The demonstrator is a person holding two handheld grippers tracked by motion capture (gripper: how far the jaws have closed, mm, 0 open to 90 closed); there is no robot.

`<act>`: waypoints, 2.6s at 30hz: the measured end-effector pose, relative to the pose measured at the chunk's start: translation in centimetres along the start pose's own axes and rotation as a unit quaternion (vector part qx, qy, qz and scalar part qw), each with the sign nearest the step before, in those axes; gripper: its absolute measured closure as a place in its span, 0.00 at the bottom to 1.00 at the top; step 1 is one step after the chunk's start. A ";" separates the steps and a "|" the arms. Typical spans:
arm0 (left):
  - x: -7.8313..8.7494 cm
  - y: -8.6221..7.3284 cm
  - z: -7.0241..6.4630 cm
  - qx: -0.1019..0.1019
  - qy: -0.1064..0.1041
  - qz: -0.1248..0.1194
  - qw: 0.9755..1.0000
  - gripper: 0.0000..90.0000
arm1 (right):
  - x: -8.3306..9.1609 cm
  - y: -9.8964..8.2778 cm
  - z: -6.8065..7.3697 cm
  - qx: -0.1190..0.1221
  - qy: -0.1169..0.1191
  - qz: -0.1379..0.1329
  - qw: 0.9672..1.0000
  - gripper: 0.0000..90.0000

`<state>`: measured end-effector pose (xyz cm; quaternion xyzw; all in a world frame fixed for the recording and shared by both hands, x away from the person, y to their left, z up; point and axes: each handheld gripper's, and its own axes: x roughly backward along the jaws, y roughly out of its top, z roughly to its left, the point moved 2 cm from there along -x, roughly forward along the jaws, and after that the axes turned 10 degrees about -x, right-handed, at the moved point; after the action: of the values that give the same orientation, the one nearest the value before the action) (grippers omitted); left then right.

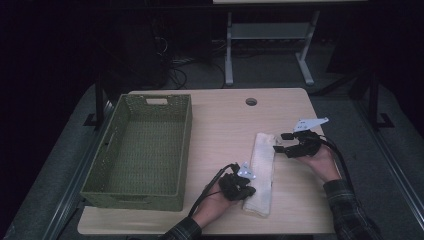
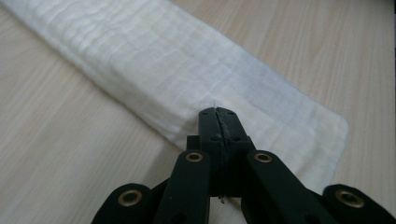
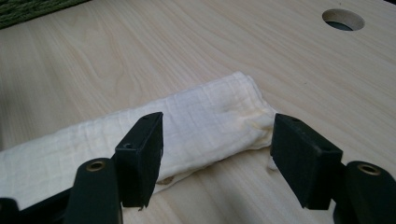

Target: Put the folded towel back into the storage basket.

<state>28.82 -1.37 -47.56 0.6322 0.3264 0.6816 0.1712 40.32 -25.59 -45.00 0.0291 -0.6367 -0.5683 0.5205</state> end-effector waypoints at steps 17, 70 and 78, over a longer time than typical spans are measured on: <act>-1.6 2.7 -1.5 -0.046 -0.027 -0.016 0.998 0.79 | -0.2 0.0 0.4 0.011 -0.004 0.011 1.000 0.37; -3.1 3.4 0.4 -0.090 -0.056 0.009 0.994 0.86 | -1.4 0.5 1.4 0.073 0.065 0.038 0.994 0.35; -3.1 3.5 0.3 -0.092 -0.052 0.008 0.994 0.86 | -4.9 2.3 0.3 0.076 0.079 0.052 0.993 0.34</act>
<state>30.18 -5.85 -47.60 0.6508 0.2480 0.6765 0.2394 43.58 -21.49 -46.28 0.0804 -0.6356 -0.4858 0.5947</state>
